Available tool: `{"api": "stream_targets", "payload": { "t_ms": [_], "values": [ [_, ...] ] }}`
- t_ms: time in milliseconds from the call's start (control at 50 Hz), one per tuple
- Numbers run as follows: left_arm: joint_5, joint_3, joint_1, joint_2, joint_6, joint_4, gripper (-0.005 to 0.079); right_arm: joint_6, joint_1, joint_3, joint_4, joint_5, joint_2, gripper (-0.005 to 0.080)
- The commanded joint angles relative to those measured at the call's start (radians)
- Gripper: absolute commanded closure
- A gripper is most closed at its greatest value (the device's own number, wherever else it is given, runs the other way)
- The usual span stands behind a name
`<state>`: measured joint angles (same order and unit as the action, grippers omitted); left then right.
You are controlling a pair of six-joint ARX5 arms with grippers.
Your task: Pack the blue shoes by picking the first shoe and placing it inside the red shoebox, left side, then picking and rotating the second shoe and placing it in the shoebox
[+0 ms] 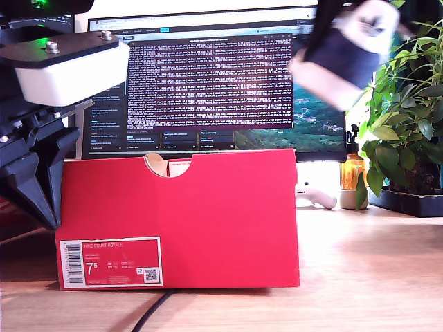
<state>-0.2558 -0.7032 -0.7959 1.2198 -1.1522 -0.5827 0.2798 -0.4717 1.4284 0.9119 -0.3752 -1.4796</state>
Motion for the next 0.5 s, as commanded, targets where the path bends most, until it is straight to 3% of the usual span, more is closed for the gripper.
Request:
{"api": "stream_targets", "payload": {
  "t_ms": [0, 340, 480],
  "values": [
    [0.005, -0.001, 0.001, 0.011, -0.001, 0.004, 0.0761, 0.032, -0.033, -0.007, -0.068, -0.007, -0.023, 0.0765],
    [0.006, -0.001, 0.001, 0.011, -0.001, 0.004, 0.0762, 0.165, -0.102, -0.007, -0.248, -0.06, -0.142, 0.0765],
    [0.008, -0.001, -0.001, 0.011, -0.001, 0.004, 0.0762, 0.227, -0.127, -0.007, -0.342, -0.126, -0.193, 0.0765]
  ]
}}
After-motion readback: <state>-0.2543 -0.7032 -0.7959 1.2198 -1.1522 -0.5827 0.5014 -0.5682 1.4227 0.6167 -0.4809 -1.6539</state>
